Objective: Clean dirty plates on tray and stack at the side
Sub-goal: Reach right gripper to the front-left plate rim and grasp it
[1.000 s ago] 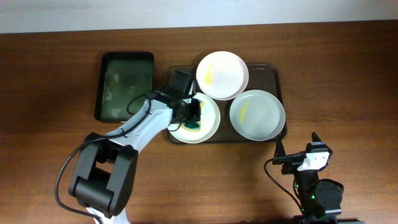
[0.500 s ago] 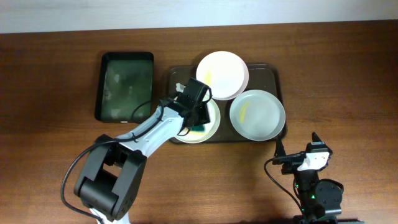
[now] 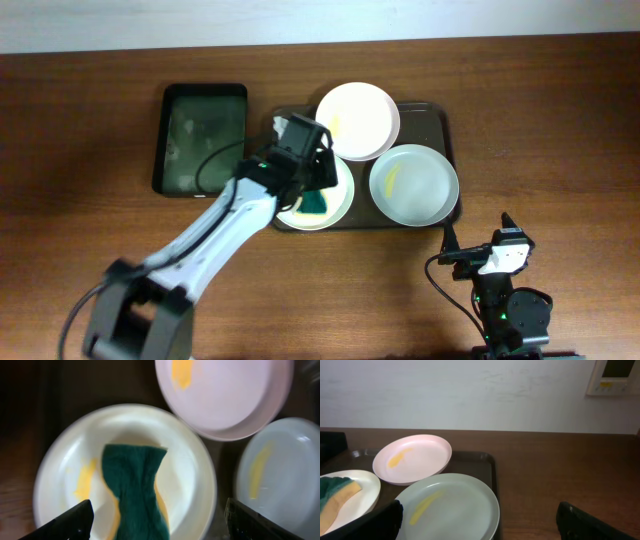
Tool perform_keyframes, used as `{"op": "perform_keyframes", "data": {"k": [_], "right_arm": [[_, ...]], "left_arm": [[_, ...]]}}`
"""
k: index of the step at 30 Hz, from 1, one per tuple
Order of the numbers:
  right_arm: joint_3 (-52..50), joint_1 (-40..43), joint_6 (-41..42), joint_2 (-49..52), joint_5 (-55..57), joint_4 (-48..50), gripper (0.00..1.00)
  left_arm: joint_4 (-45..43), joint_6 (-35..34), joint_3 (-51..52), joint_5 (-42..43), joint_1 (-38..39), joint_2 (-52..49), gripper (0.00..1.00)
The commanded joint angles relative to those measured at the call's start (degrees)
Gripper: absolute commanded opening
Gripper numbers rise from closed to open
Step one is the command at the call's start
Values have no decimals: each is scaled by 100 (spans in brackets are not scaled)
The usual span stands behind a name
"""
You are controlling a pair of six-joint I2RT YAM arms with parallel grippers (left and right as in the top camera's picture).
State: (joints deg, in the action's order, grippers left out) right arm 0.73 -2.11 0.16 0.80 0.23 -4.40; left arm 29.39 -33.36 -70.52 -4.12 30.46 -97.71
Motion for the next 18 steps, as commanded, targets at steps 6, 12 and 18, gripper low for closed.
{"op": "perform_keyframes", "data": {"k": [6,12,18], "right_arm": [[-42,31,9,-52,83,2,98],[-42,26,1130,-50,-2638,315,98],[-42,26,2127,-50,-4087,2522,99]], "left_arm": [[787,136,-87,118,-671,398,95],[1071,133,-87,133,-1014,398,99],[1150,133,-87,133,-1016,398,99]]}}
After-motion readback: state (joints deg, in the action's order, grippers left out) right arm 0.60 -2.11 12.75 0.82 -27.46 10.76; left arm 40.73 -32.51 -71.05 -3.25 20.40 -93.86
